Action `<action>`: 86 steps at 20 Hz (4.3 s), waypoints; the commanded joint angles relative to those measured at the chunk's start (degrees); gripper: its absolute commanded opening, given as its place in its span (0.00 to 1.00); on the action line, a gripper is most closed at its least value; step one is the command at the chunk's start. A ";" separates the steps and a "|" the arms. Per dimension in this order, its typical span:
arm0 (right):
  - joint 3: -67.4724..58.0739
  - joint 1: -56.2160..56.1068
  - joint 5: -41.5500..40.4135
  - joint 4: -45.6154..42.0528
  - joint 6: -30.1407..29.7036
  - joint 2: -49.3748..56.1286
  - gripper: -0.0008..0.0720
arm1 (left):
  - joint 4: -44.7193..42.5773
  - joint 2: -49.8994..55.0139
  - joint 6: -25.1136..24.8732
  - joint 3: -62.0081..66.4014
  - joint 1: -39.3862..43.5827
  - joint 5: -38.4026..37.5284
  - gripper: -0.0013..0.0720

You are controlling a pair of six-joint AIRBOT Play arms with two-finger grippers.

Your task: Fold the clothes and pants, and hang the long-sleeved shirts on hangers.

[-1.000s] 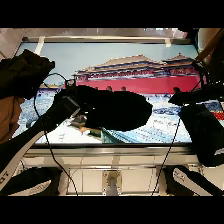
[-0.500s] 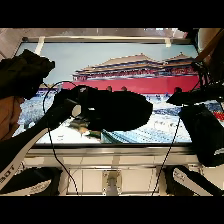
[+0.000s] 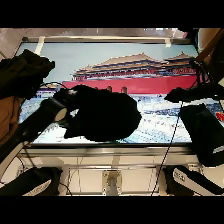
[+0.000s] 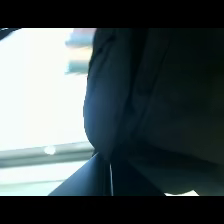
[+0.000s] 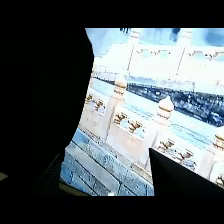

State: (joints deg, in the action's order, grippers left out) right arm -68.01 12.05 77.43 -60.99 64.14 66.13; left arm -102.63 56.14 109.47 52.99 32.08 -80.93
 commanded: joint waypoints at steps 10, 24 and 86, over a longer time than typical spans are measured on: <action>-10.23 -25.18 -17.16 19.50 2.82 33.46 0.83 | -8.63 -31.08 5.88 0.00 -7.80 -18.80 0.03; -20.72 -34.42 -3.67 20.57 6.95 48.28 0.77 | -12.68 -32.98 5.81 0.00 -11.47 -18.73 0.03; -42.97 -4.57 12.59 13.66 8.20 33.68 0.02 | -24.68 -1.64 -2.08 6.03 -27.80 9.05 0.03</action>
State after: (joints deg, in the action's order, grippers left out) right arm -102.78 4.91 78.59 -44.38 72.51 105.80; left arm -126.37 57.65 107.50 58.89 5.67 -71.35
